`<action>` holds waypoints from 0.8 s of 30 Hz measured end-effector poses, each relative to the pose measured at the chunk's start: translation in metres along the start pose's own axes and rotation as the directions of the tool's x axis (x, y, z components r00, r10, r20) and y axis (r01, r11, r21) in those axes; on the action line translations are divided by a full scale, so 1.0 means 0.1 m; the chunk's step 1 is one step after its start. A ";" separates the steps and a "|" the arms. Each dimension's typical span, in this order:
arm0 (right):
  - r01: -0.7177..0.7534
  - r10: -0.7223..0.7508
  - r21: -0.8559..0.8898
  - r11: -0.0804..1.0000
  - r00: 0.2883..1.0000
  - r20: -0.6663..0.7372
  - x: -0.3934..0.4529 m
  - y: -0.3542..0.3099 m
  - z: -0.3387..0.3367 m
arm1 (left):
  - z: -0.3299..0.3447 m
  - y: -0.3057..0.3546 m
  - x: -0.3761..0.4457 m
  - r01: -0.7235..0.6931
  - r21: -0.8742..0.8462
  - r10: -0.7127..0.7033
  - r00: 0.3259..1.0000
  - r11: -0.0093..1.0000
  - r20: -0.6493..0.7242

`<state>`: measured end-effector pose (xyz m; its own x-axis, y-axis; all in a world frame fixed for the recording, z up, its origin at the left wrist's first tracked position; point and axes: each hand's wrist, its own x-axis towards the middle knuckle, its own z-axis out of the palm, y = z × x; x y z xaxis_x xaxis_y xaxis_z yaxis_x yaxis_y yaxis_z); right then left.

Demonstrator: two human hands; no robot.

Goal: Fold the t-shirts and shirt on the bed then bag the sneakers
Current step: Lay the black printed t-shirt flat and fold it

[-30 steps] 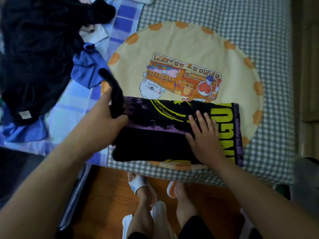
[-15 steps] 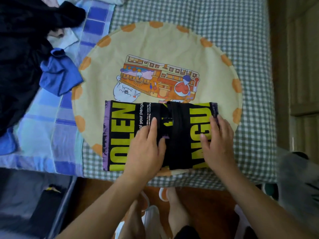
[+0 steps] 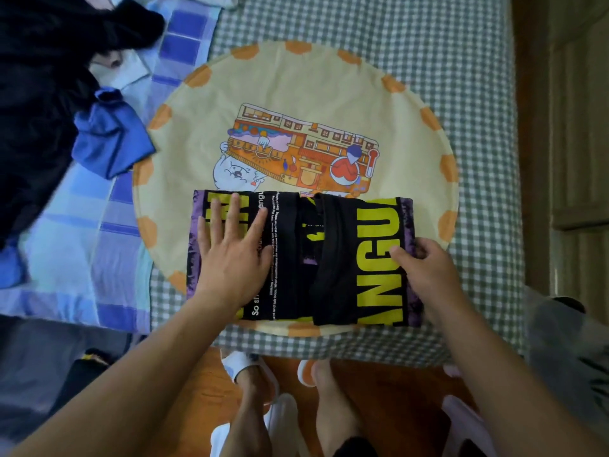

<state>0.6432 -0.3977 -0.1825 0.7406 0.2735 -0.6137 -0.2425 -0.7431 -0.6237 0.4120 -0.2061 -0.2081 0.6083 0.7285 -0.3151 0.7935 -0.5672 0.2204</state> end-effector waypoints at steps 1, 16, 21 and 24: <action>-0.005 0.005 0.036 0.999 1.000 0.009 -0.03 -0.03 -0.01 | -0.08 0.05 -0.12 -0.017 -0.144 0.007 0.997 0.989 -0.070; 0.470 -0.418 -0.109 0.876 0.852 0.315 -1.21 -0.81 1.51 | -0.58 -0.52 -0.38 0.395 -0.852 -0.387 0.886 0.345 0.254; 0.449 -0.490 -0.412 0.793 0.872 0.007 -0.78 -0.56 1.52 | -0.47 -0.69 -0.22 0.421 -0.794 -0.344 0.895 0.440 0.284; 0.381 -0.379 -0.310 0.871 0.923 0.068 -0.65 -0.62 1.54 | -0.48 -0.56 -0.22 0.339 -0.745 -0.338 0.927 0.575 0.161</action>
<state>0.5129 -0.2755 -0.1786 0.7331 0.5754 -0.3626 0.2648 -0.7326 -0.6270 0.3552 -0.1721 -0.1688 0.2925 0.8057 -0.5151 0.6757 0.2070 0.7075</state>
